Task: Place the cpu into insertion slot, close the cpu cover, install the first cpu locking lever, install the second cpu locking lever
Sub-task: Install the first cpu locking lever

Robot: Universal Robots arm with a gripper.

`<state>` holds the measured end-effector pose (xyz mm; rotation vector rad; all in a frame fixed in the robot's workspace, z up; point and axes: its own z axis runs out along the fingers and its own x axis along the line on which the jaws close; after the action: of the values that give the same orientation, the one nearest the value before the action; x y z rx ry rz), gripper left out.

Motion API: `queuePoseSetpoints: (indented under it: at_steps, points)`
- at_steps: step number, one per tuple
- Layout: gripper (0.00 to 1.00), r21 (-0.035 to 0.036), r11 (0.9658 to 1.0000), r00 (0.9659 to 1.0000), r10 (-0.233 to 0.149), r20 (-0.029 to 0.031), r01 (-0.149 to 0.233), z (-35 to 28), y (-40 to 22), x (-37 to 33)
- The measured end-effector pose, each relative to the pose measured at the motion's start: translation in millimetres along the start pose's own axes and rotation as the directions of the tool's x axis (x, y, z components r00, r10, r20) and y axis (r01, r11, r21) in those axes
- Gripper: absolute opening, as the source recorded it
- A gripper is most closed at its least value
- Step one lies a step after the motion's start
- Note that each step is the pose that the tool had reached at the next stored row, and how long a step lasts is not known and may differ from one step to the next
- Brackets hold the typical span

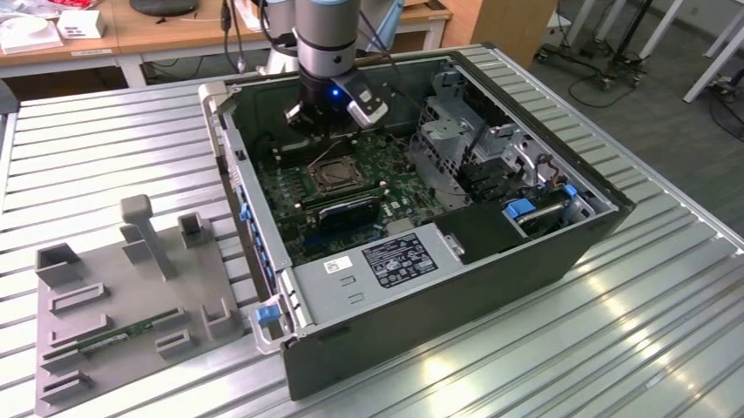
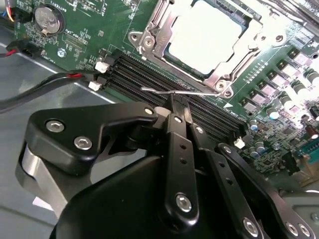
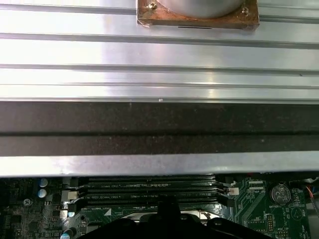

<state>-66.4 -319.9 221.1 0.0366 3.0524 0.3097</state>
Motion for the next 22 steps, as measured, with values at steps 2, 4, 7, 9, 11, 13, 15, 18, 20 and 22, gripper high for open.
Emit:
queuePoseSetpoints:
  at_steps: [2,4,7,9,11,13,15,18,20,22]
  points:
    - [0.11,-0.0033,1.0,1.0,0.0,0.0012,0.0,-0.5,0.1,0.1]
    - [0.11,-0.0085,1.0,1.0,0.0,0.0035,0.0,-0.6,0.1,0.7]
    - [0.11,-0.0203,0.9998,1.0,0.0,0.0085,0.001,-0.8,-0.1,2.9]
    - [0.11,-0.0237,0.9997,0.9999,-0.001,0.0116,0.001,-1.0,-0.2,4.6]
    - [0.11,-0.0252,0.9997,0.9999,-0.001,0.0141,0.001,-1.1,-0.2,6.2]
    - [0.11,-0.0254,0.9997,0.9999,-0.001,0.0155,0.002,-1.2,-0.2,6.8]
    - [0.11,-0.0254,0.9997,0.9999,-0.002,0.0163,0.002,-1.8,-0.4,7.0]
    - [0.11,-0.0253,0.9997,0.9998,-0.002,0.0172,0.002,-2.5,-1.3,7.0]
    - [0.11,-0.0255,0.9997,0.9998,-0.002,0.018,0.002,-2.7,-2.3,7.1]
    - [0.11,-0.0256,0.9997,0.9998,-0.002,0.0186,0.002,-3.0,-3.5,7.2]
